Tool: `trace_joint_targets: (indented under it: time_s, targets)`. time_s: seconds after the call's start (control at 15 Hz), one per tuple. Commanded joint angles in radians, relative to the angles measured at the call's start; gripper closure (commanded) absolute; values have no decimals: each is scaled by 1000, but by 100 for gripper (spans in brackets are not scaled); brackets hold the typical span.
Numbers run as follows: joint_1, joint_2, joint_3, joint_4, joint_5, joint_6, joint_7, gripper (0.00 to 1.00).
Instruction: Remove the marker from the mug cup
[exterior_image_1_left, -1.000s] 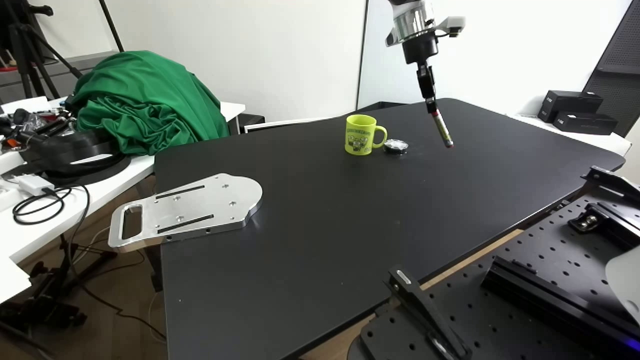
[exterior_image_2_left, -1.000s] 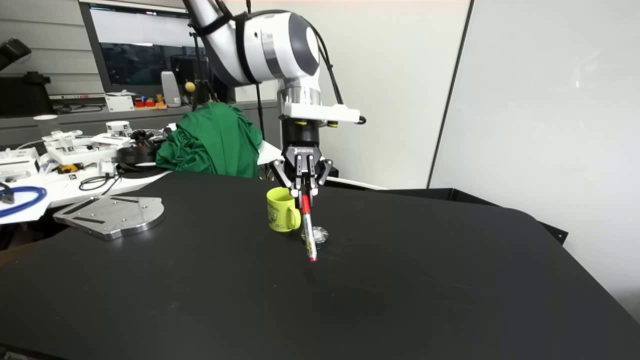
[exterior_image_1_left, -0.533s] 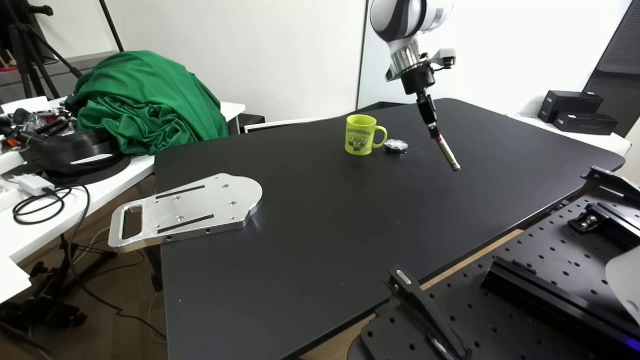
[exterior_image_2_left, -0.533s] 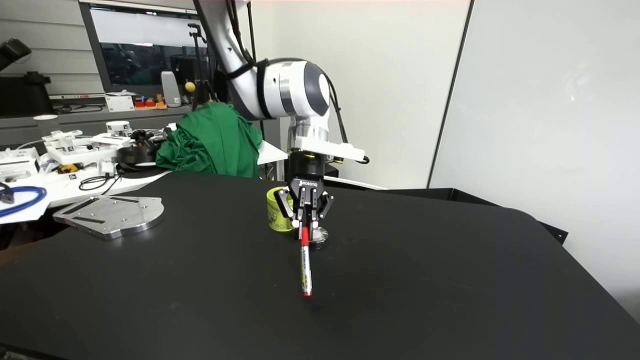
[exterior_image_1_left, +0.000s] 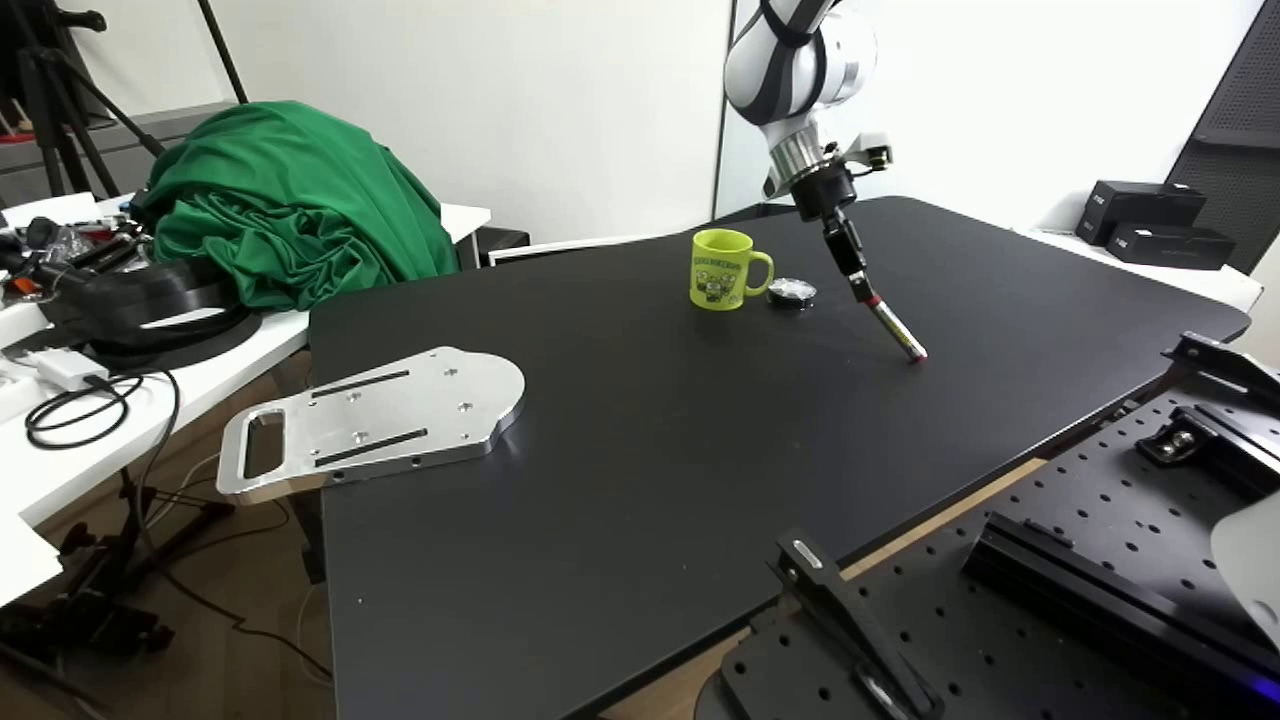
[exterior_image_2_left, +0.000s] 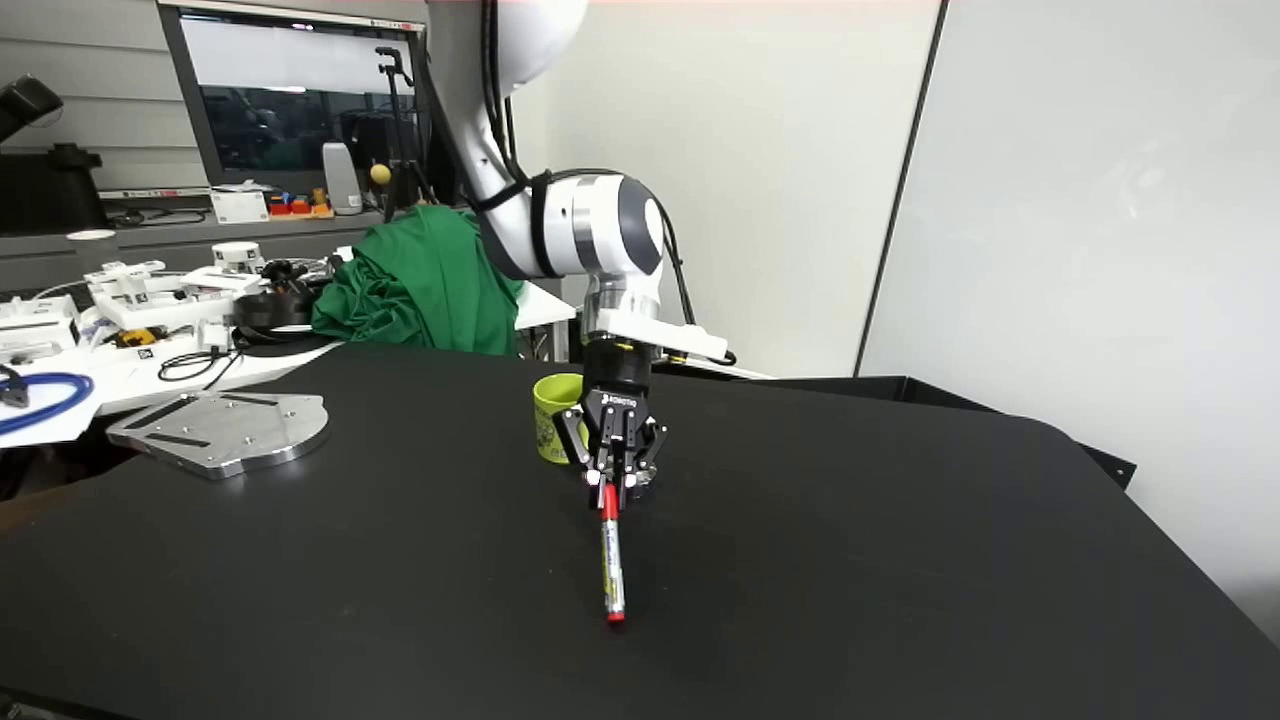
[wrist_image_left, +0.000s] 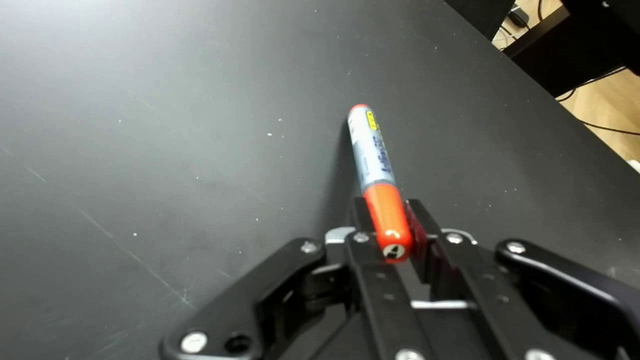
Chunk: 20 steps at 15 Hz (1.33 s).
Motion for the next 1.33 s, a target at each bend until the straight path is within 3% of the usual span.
trace_joint_targets:
  time_s: [0.0, 0.13, 0.33, 0.6, 1.27]
  targets:
    - [-12, 49, 14, 96, 13, -51, 3, 53]
    - [-9, 35, 15, 101, 10, -49, 4, 48]
    - [-8, 3, 21, 94, 10, -33, 3, 26]
    - [-11, -101, 26, 0, 19, 169, 46, 2]
    - [-46, -399, 74, -351, 165, 758, 50, 0]
